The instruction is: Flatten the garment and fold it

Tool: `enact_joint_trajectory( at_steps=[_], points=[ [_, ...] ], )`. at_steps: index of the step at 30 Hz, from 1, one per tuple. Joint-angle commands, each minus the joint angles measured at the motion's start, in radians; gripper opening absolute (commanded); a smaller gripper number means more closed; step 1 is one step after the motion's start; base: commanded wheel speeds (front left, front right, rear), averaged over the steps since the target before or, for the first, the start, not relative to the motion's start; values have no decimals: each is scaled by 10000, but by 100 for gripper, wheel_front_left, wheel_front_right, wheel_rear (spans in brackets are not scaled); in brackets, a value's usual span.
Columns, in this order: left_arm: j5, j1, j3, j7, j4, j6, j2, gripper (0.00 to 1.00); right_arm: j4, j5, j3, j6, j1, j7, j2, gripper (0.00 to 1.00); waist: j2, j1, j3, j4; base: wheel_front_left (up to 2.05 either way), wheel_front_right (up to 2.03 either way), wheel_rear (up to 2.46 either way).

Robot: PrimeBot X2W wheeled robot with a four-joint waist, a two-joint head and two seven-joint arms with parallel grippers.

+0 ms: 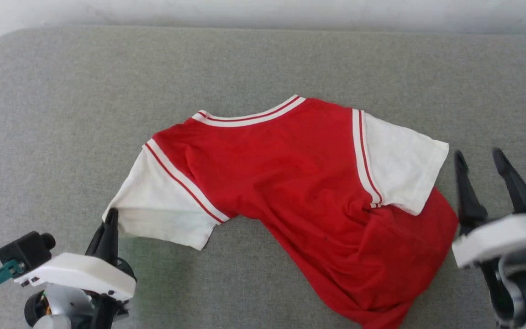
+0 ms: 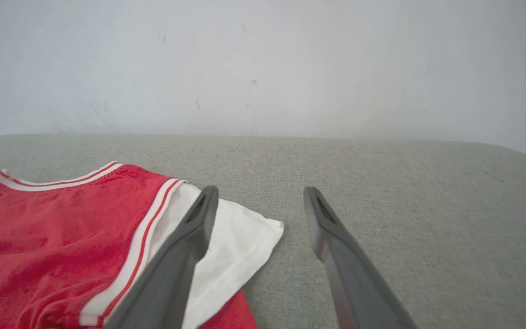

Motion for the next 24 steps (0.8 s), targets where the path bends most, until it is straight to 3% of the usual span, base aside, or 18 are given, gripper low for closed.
enact_joint_trajectory(
  at_steps=[1, 11, 18, 22, 23, 24],
  points=[
    [110, -227, -70, -20, -93, -61, -34, 0, -94, -84, 159, -7, -527, 602, -151, 100, 0, 0, 215, 24, 0, 0, 0],
    [204, -1076, -698, 110, -104, -316, -293, 0, 628, 735, 435, -7, -2564, 6305, -1400, 100, 0, 0, 1101, 395, 0, 0, 0],
    [160, -1562, -1024, 138, 245, -548, -502, 0, 1133, 1390, 346, -7, -2977, 7809, -1420, 100, 0, 0, 1576, 741, 0, 0, 0],
    [141, -1747, -1109, 149, 416, -632, -541, 0, 1407, 1710, 861, -7, -3103, 8650, -1636, 100, 0, 0, 1721, 852, 0, 0, 0],
    [132, -1773, -1114, 148, 455, -647, -541, 0, 1418, 1799, 1035, -7, -3148, 8880, -1729, 45, 0, 0, 1733, 857, 0, 0, 0],
    [123, -1796, -1114, 147, 490, -658, -538, 0, 1393, 1831, 1158, -7, -3228, 9039, -1828, 18, 0, 0, 1744, 854, 0, 0, 0]
  ],
)
